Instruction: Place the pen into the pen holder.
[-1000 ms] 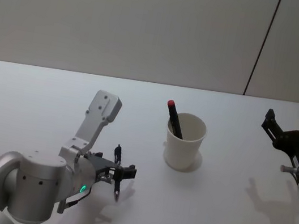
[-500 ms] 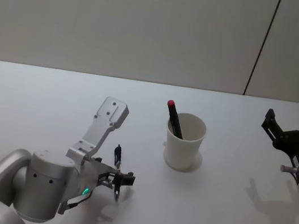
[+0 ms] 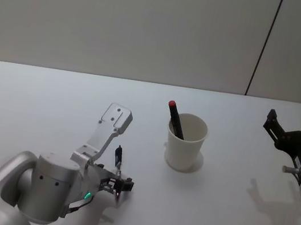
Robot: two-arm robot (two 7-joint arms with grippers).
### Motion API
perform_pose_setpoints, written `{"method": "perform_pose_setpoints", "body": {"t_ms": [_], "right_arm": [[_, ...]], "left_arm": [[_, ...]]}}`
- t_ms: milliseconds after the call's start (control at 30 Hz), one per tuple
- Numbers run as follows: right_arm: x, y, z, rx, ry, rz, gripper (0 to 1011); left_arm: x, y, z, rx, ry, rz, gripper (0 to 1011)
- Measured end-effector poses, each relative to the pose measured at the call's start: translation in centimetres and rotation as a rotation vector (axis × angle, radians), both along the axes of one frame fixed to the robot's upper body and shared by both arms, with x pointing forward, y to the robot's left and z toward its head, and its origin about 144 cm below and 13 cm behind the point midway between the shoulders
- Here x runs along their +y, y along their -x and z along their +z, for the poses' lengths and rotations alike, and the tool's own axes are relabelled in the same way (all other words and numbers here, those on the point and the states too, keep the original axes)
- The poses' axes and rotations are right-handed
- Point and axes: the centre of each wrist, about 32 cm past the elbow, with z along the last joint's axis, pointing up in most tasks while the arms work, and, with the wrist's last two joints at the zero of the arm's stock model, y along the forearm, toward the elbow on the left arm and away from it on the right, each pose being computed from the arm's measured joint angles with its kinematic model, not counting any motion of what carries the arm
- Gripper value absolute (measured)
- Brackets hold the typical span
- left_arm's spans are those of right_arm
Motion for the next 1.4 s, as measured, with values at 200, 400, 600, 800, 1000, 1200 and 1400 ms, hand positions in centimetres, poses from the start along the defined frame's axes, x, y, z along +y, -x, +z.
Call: {"method": "perform_pose_setpoints", "body": {"t_ms": [200, 400, 600, 800, 1000, 1200, 1400], "right_arm": [[0.00, 0.00, 0.00, 0.000, 0.000, 0.000, 1001], [0.00, 0.00, 0.00, 0.000, 0.000, 0.000, 1001], [0.00, 0.00, 0.00, 0.000, 0.000, 0.000, 1001], [0.00, 0.00, 0.00, 0.000, 0.000, 0.000, 1001], [0.00, 0.00, 0.00, 0.000, 0.000, 0.000, 1001], [0.00, 0.00, 0.00, 0.000, 0.000, 0.000, 1001], [0.00, 0.00, 0.00, 0.000, 0.000, 0.000, 1001]], "left_arm": [[-0.04, -0.10, -0.27, 0.005, -0.009, -0.005, 757], [-0.07, -0.12, -0.41, 0.004, -0.019, -0.009, 661], [-0.07, -0.09, -0.60, 0.004, -0.029, -0.011, 617], [-0.06, -0.03, -0.70, 0.004, -0.036, -0.012, 579], [-0.01, 0.10, -0.68, 0.002, -0.045, -0.016, 537], [0.02, 0.22, -0.60, 0.004, -0.055, -0.023, 494], [0.04, 0.29, -0.53, 0.006, -0.064, -0.030, 457]]}}
